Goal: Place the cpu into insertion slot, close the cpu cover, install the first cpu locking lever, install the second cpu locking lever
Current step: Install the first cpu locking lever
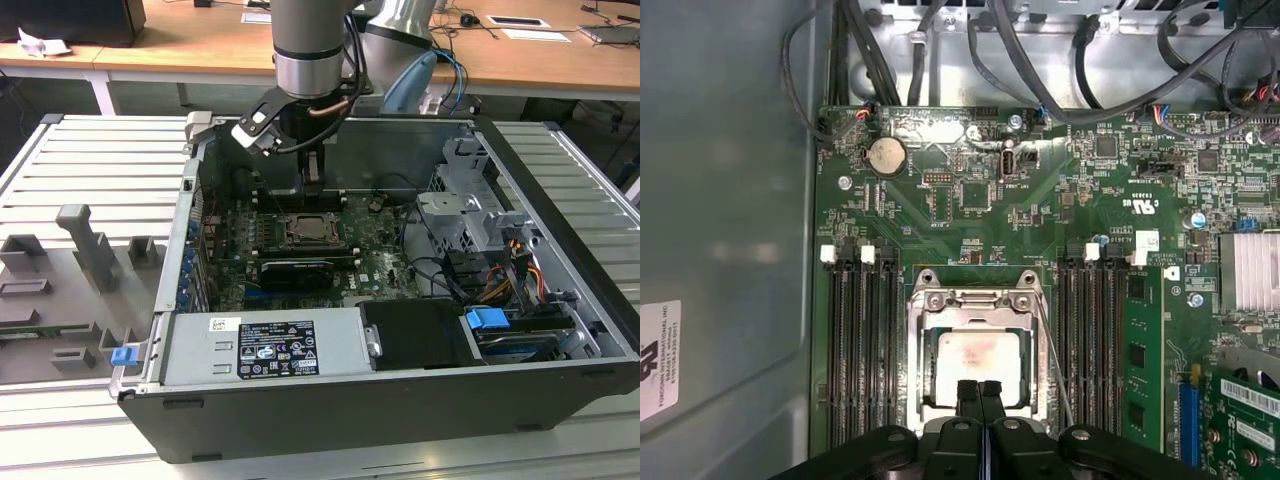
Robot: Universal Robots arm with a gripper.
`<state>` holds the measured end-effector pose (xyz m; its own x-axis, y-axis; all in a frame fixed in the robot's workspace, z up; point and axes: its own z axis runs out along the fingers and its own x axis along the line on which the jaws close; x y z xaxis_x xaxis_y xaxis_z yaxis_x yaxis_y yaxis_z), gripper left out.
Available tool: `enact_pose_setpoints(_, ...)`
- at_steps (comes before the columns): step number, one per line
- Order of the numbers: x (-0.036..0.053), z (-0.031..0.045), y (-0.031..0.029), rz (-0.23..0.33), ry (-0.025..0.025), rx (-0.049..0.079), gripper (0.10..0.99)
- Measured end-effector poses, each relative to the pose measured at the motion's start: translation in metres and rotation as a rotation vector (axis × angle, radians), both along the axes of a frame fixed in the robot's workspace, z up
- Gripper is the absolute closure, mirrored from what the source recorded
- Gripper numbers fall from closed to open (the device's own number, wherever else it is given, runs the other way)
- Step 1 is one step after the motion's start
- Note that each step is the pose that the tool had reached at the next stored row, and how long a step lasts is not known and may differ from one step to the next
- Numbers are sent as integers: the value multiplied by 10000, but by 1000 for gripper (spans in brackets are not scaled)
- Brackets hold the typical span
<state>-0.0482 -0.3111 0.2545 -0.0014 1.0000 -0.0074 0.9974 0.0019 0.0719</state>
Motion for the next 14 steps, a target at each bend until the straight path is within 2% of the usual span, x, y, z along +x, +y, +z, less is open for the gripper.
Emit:
enact_pose_setpoints(8, 0, 49, 0, 0, 1, -7, 980)
enact_pose_setpoints(12, 0, 211, 0, 0, 1, -6, 980)
enact_pose_setpoints(14, 0, 227, 0, 178, 0, -21, 980)
